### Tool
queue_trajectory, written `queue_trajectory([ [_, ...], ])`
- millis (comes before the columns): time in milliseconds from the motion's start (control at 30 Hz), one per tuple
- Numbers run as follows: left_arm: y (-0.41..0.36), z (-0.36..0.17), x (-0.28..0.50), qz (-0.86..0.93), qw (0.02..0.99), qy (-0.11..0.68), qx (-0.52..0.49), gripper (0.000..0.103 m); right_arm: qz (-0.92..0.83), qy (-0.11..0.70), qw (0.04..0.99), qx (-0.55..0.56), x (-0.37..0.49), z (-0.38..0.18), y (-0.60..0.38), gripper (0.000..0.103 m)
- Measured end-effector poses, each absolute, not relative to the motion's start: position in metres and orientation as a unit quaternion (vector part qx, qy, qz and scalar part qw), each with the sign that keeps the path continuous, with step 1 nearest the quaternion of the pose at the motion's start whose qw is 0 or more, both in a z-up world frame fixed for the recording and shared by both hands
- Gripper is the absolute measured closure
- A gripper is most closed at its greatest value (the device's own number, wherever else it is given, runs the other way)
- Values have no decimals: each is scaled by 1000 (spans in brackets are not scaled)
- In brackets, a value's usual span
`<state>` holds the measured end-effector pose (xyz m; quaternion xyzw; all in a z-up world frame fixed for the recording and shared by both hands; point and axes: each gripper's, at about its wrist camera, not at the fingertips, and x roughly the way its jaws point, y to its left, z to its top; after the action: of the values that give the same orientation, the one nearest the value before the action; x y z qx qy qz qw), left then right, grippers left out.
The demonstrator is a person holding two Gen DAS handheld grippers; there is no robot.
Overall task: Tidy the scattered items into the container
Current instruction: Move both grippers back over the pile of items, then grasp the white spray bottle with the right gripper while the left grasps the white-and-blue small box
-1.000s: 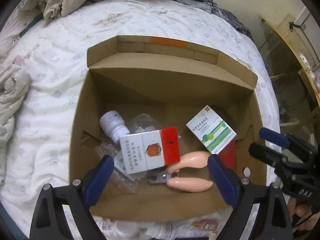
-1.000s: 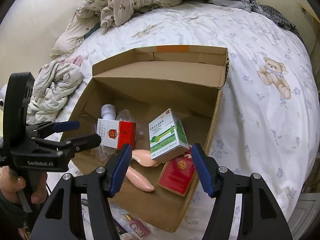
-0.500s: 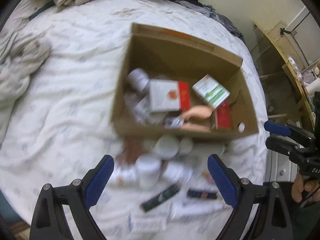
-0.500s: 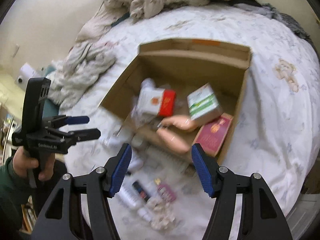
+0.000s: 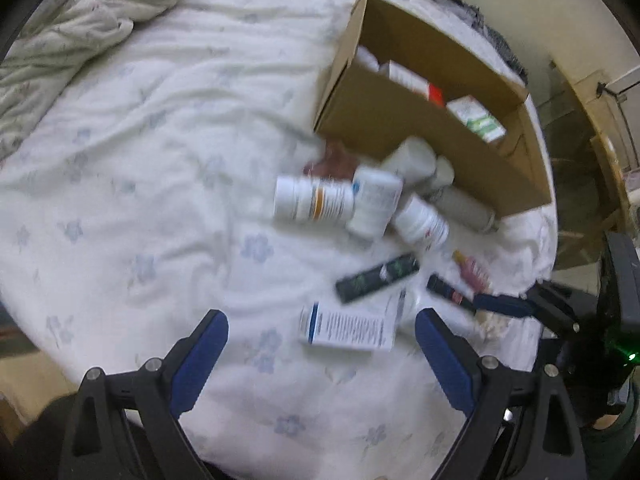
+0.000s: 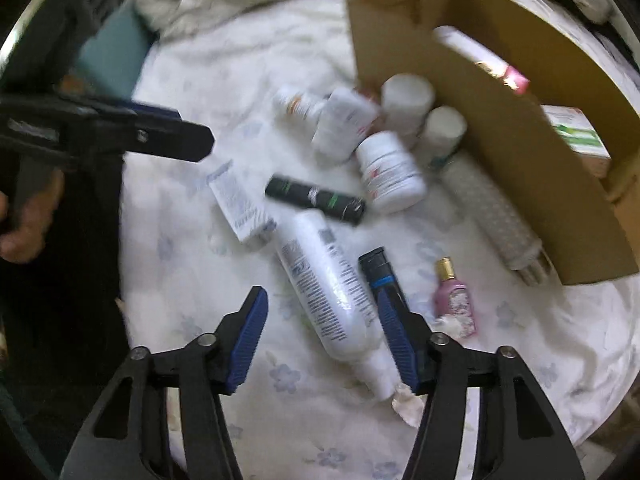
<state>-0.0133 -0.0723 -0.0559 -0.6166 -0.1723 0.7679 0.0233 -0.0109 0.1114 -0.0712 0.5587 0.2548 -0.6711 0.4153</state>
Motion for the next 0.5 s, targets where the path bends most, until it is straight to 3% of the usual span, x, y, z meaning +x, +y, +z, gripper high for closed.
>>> queue_trajectory([
  [333, -57, -71, -5, 760, 9, -120, -639, 8, -682, 318, 388, 532, -3, -102, 105, 52],
  [500, -38, -75, -8, 757, 30, -87, -647, 8, -690, 218, 395, 566, -29, -86, 126, 60],
])
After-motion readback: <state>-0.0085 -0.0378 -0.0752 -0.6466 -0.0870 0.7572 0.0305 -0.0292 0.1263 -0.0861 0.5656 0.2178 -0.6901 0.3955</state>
